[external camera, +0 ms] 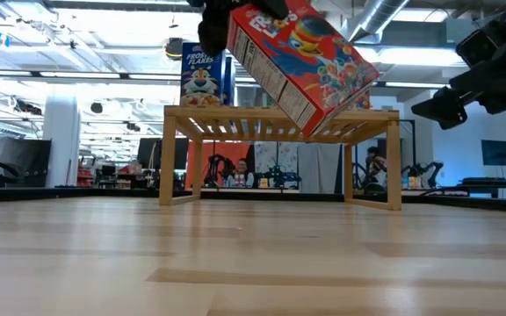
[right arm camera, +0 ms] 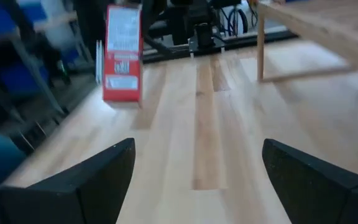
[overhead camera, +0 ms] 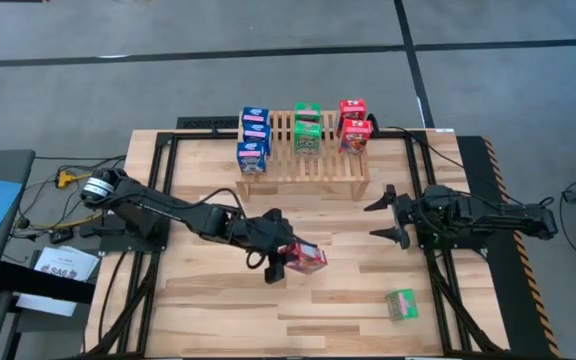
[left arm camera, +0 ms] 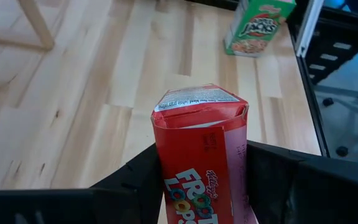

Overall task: Stack cereal on shelf
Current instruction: Put the red cereal box on the shelf aligned with the other red cereal boxes

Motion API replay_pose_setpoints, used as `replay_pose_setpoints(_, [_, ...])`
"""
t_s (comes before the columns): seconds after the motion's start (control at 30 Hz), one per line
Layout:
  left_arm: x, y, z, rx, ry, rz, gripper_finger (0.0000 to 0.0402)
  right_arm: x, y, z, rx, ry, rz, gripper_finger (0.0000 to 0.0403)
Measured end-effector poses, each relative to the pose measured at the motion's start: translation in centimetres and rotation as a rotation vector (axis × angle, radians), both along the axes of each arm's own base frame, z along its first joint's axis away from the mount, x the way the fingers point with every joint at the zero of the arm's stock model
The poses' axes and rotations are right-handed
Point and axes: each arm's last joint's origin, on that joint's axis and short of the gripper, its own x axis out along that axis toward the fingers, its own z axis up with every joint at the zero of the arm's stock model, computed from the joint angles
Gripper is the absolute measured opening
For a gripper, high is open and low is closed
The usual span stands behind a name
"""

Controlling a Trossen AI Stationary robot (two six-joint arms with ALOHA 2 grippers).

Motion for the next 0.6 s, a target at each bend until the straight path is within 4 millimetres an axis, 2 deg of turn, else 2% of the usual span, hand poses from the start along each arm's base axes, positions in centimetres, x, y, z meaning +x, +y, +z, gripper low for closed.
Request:
replay_pose_setpoints(0.1, [0.1, 0.4, 0.0, -0.008, 0.000, 0.016, 0.0167, 0.0, -0.1, 0.0, 0.143, 0.010, -0.039, 0.0374])
replay_pose_setpoints(0.4, [0.2, 1.1, 0.0, -0.008, 0.002, 0.037, 0.0167, 0.1, -0.3, 1.1, 0.302, -0.094, -0.130, 0.0374])
replay_pose_setpoints(0.6, [0.3, 1.3, 0.0, -0.008, 0.003, 0.043, 0.0167, 0.1, -0.2, 2.9, 0.338, -0.277, -0.083, 0.0374])
